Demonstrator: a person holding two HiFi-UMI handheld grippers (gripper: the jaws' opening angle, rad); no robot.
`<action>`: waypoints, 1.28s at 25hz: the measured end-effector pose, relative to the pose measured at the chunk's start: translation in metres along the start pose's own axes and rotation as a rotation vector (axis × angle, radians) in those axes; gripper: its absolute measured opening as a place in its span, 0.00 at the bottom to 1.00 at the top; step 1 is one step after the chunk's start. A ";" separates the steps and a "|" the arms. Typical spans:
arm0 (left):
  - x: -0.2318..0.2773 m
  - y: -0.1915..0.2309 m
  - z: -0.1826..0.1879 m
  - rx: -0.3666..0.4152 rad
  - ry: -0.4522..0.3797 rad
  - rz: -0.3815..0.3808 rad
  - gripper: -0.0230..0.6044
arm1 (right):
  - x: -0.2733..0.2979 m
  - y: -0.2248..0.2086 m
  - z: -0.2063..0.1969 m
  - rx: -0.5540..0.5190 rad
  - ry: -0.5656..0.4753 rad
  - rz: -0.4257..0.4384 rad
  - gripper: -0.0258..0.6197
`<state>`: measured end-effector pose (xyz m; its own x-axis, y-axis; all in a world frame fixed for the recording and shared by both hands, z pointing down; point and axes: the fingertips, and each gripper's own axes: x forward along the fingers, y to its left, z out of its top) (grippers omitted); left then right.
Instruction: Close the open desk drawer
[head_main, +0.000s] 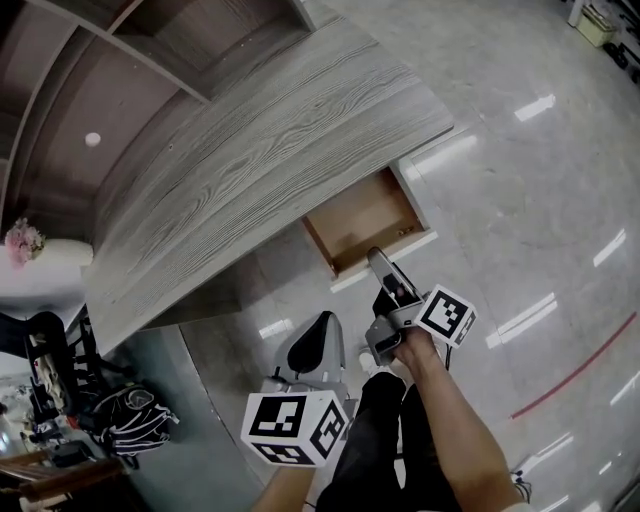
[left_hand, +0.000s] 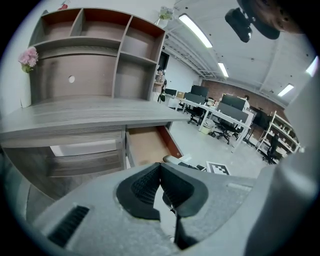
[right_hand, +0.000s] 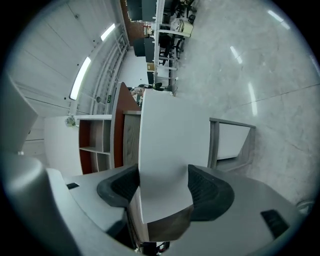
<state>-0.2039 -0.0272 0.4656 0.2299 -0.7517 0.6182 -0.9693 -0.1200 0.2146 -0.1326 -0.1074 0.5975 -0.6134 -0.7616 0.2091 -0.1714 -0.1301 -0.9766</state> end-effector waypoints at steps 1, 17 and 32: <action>0.000 0.001 0.000 -0.003 0.000 0.003 0.04 | 0.001 -0.001 -0.001 -0.007 0.009 -0.004 0.44; -0.005 -0.010 0.009 0.011 -0.018 0.003 0.04 | -0.006 0.018 -0.002 0.006 -0.003 -0.038 0.44; -0.005 -0.016 0.021 0.042 -0.034 -0.001 0.04 | 0.008 0.063 0.002 0.051 -0.021 0.013 0.44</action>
<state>-0.1915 -0.0347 0.4430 0.2288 -0.7727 0.5921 -0.9720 -0.1478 0.1828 -0.1472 -0.1233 0.5373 -0.5991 -0.7764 0.1958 -0.1239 -0.1517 -0.9806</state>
